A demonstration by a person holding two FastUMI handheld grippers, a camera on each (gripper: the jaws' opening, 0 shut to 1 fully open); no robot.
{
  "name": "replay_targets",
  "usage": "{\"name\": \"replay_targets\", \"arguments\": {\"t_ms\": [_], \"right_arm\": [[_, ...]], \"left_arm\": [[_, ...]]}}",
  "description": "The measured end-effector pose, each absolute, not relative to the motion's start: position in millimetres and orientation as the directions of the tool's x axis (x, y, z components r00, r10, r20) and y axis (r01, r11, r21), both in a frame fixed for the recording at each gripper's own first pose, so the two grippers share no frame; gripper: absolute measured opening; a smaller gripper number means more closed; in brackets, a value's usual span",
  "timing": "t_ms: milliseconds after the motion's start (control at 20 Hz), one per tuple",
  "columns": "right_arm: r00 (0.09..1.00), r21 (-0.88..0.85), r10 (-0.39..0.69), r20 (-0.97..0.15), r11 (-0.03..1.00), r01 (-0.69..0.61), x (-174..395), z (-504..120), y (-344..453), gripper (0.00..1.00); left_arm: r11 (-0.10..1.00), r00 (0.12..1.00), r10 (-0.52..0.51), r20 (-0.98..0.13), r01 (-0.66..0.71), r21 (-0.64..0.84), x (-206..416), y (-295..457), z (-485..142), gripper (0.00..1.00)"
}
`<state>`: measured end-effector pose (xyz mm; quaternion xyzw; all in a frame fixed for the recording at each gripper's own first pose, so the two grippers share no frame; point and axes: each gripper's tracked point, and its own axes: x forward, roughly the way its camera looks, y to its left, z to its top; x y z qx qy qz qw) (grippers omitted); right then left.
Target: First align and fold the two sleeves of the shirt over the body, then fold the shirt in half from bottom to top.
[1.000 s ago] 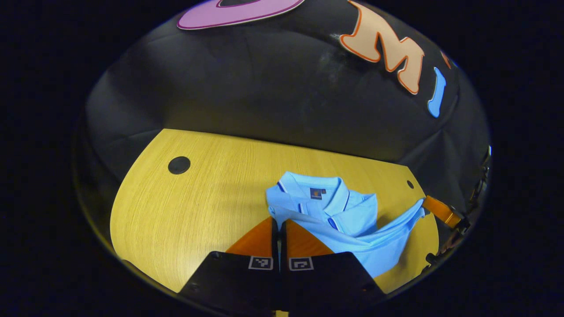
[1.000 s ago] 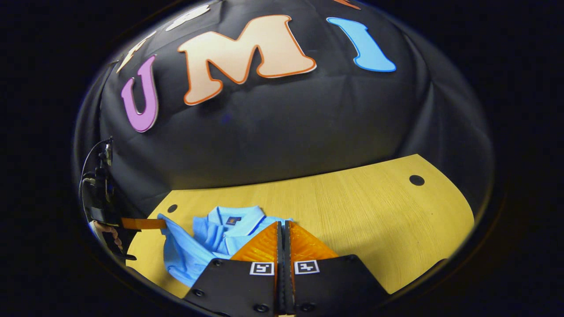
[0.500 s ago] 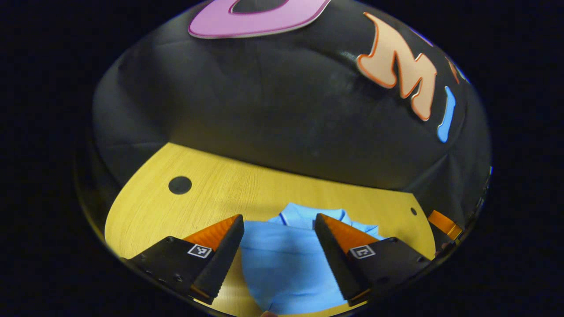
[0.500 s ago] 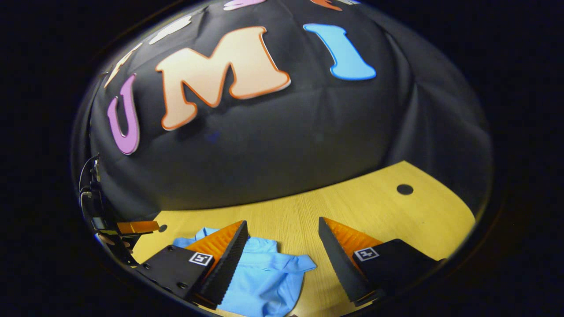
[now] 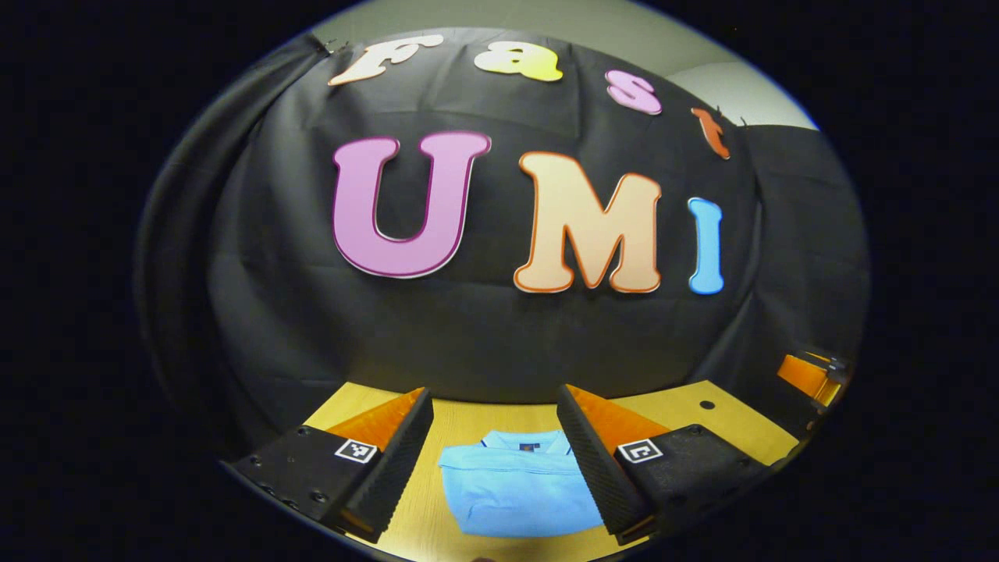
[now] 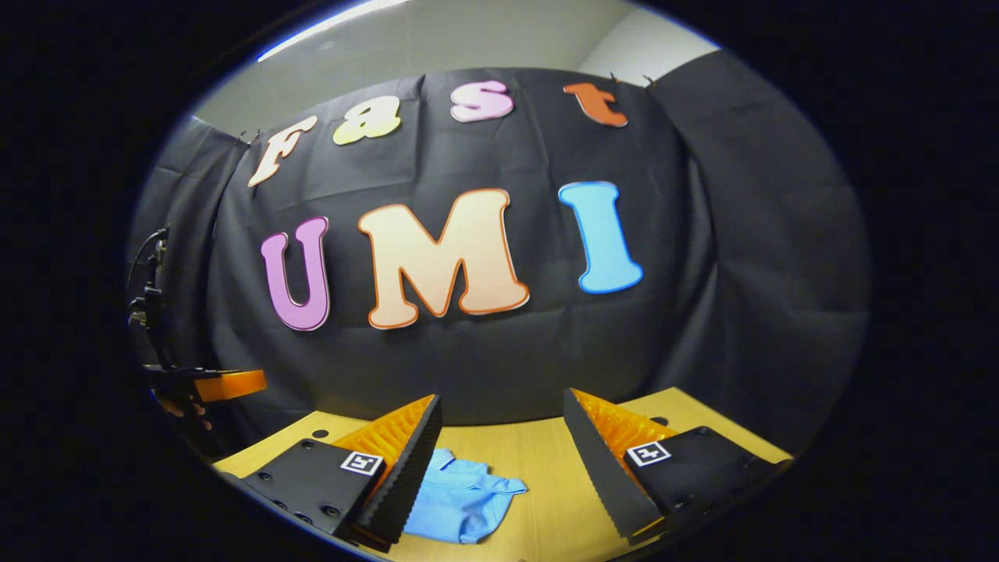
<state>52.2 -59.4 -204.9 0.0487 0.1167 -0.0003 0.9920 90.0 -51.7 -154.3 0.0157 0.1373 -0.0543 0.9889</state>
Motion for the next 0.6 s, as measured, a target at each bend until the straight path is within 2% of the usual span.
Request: {"name": "replay_targets", "arguments": {"t_ms": [150,300,550,600], "right_arm": [[0.977,0.1,0.031,-0.213,0.995,-0.01,-2.7,-168.5,-40.0,0.97],[0.987,0.058,-0.011,-0.158,0.998,0.02,-55.4,-142.4,-31.9,0.97],[0.99,0.056,0.005,-0.143,0.998,0.003,-111.2,-115.2,-1.3,0.93],[0.992,0.063,0.014,-0.125,0.998,-0.006,-119.7,-105.6,5.9,0.97]], "left_arm": [[0.994,0.96,-0.109,-0.258,0.111,-0.006,39.6,-45.5,-131.2,0.95],[0.989,0.964,-0.13,-0.23,0.144,0.041,-1.8,-31.8,-112.2,0.95],[0.981,0.966,-0.178,-0.188,0.189,0.042,-61.0,-24.0,-82.2,0.95],[0.981,0.968,-0.171,-0.186,0.185,0.058,-68.8,-18.0,-78.1,0.95]]}}
